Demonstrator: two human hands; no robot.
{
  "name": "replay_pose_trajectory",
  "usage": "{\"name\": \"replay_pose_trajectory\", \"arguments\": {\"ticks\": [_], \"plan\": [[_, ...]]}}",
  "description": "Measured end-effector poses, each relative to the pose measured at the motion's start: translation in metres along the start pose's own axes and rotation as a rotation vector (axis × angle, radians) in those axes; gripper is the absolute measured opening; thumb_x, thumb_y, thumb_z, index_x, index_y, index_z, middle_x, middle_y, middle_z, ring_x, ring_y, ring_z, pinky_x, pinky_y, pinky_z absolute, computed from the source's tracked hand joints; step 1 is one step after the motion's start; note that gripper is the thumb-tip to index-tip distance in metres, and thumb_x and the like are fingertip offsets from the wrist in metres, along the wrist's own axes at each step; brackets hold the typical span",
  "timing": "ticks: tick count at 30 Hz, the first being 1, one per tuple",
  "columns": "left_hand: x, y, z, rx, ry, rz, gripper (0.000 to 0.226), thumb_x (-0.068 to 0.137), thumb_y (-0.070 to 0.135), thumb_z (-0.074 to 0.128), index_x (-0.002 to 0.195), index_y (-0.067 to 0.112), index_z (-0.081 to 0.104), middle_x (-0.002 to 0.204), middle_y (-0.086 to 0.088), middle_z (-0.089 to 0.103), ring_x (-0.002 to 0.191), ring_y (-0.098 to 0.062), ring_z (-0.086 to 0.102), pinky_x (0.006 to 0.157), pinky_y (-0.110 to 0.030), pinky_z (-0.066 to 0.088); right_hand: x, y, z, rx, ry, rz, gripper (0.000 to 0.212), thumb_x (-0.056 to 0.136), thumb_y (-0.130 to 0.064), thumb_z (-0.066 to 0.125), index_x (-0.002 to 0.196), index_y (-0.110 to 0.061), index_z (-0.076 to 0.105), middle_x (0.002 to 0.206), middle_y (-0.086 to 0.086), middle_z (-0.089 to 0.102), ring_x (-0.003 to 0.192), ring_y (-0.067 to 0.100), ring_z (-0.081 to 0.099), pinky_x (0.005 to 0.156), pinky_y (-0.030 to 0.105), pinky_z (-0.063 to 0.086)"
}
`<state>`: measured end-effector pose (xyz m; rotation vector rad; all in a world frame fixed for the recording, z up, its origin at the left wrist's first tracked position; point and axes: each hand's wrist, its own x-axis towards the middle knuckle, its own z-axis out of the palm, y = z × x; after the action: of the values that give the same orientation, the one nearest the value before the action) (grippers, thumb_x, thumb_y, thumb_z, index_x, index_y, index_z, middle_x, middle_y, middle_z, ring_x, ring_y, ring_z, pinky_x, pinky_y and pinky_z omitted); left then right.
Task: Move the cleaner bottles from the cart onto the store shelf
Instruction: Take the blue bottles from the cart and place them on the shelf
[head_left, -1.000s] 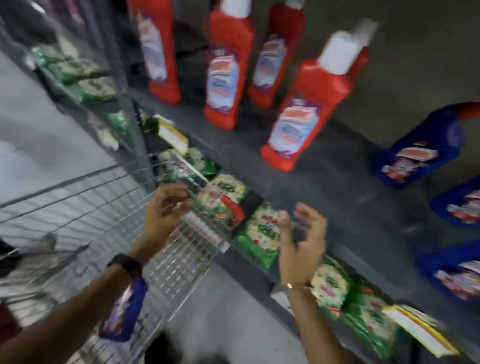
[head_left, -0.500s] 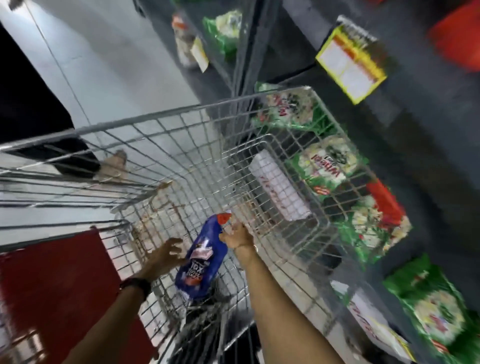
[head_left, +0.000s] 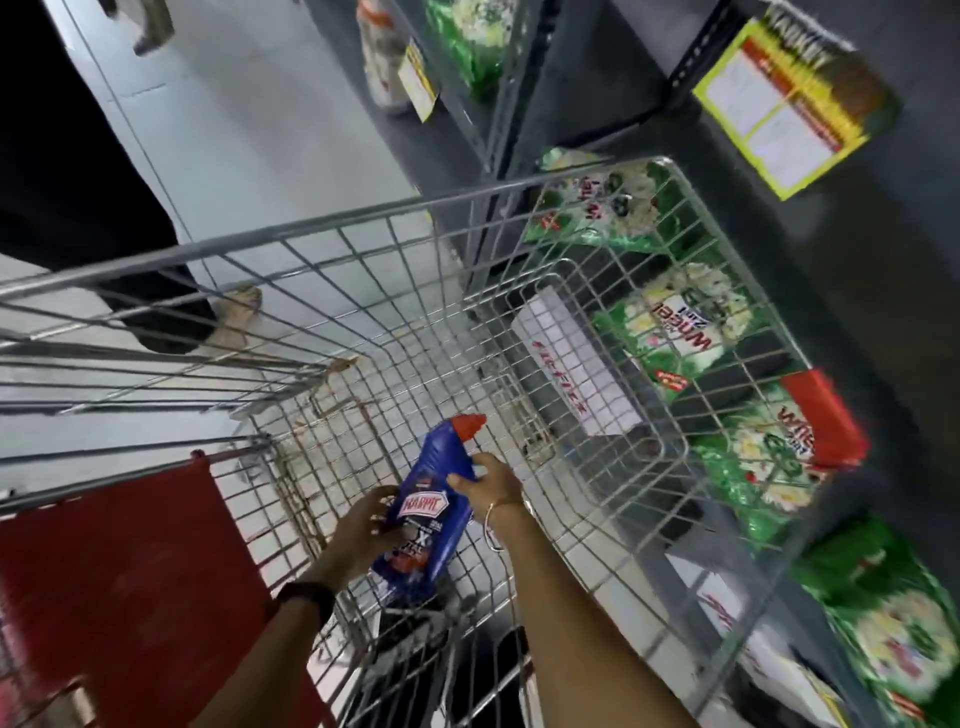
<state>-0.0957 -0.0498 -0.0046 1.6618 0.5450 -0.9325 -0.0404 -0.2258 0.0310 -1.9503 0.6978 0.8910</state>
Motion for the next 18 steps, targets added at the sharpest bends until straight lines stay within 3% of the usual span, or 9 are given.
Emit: {"name": "replay_pose_trajectory", "arguments": {"ticks": [4,8,10,12,14,16,18], "plan": [[-0.007,0.026,0.004,0.030,0.022,0.128,0.056,0.048,0.042,0.078,0.099,0.036,0.058,0.092,0.008,0.072,0.094,-0.024,0.067,0.077,-0.039,0.055,-0.013,-0.020,-0.038,0.065,-0.085,-0.017,0.048,0.078,-0.014,0.069,0.120,-0.003,0.049,0.122,0.025,0.058,0.100,0.033,0.060,0.092,0.049,0.050],[-0.025,0.081,0.021,0.117,0.032,0.317,0.056,0.060,0.025,0.078,0.111,0.025,0.056,0.104,-0.011,0.065,0.094,-0.030,0.065,0.084,-0.052,0.054,-0.050,-0.040,-0.092,0.096,0.019,-0.174,0.037,0.076,-0.010,0.070,0.110,-0.006,0.055,0.114,0.023,0.063,0.101,0.038,0.062,0.089,0.051,0.052],[-0.038,0.110,0.031,0.203,0.043,0.422,0.059,0.064,0.025,0.077,0.119,0.016,0.056,0.107,-0.015,0.062,0.096,-0.030,0.063,0.086,-0.049,0.053,-0.076,-0.042,-0.120,0.105,0.106,-0.283,0.033,0.076,-0.009,0.070,0.107,-0.002,0.058,0.101,0.018,0.066,0.090,0.029,0.063,0.077,0.036,0.052],[-0.054,0.140,0.040,0.276,0.067,0.513,0.064,0.067,0.021,0.078,0.125,0.010,0.051,0.105,-0.011,0.059,0.098,-0.031,0.061,0.083,-0.026,0.048,-0.106,-0.044,-0.150,0.148,0.184,-0.404,0.028,0.075,-0.005,0.070,0.102,-0.001,0.062,0.089,0.014,0.066,0.075,0.015,0.060,0.062,0.017,0.047],[-0.079,0.179,0.051,0.352,0.066,0.622,0.066,0.066,0.026,0.075,0.125,0.015,0.050,0.105,-0.005,0.057,0.095,-0.019,0.061,0.077,-0.008,0.040,-0.141,-0.046,-0.181,0.182,0.281,-0.516,0.025,0.073,-0.003,0.072,0.096,0.000,0.065,0.081,0.008,0.066,0.060,-0.008,0.056,0.055,0.006,0.043],[-0.107,0.217,0.066,0.364,0.027,0.711,0.066,0.058,0.040,0.072,0.119,0.024,0.052,0.105,0.000,0.061,0.090,-0.011,0.062,0.077,-0.015,0.045,-0.177,-0.047,-0.210,0.191,0.352,-0.606,0.027,0.073,-0.008,0.074,0.099,-0.005,0.066,0.087,0.001,0.067,0.066,-0.008,0.060,0.066,0.014,0.048],[-0.132,0.251,0.086,0.341,-0.021,0.802,0.067,0.055,0.041,0.078,0.115,0.026,0.054,0.105,0.000,0.064,0.087,-0.006,0.063,0.075,-0.020,0.050,-0.212,-0.043,-0.239,0.167,0.455,-0.665,0.038,0.074,-0.018,0.074,0.108,-0.008,0.064,0.100,0.002,0.068,0.085,0.011,0.064,0.079,0.019,0.049]]}}
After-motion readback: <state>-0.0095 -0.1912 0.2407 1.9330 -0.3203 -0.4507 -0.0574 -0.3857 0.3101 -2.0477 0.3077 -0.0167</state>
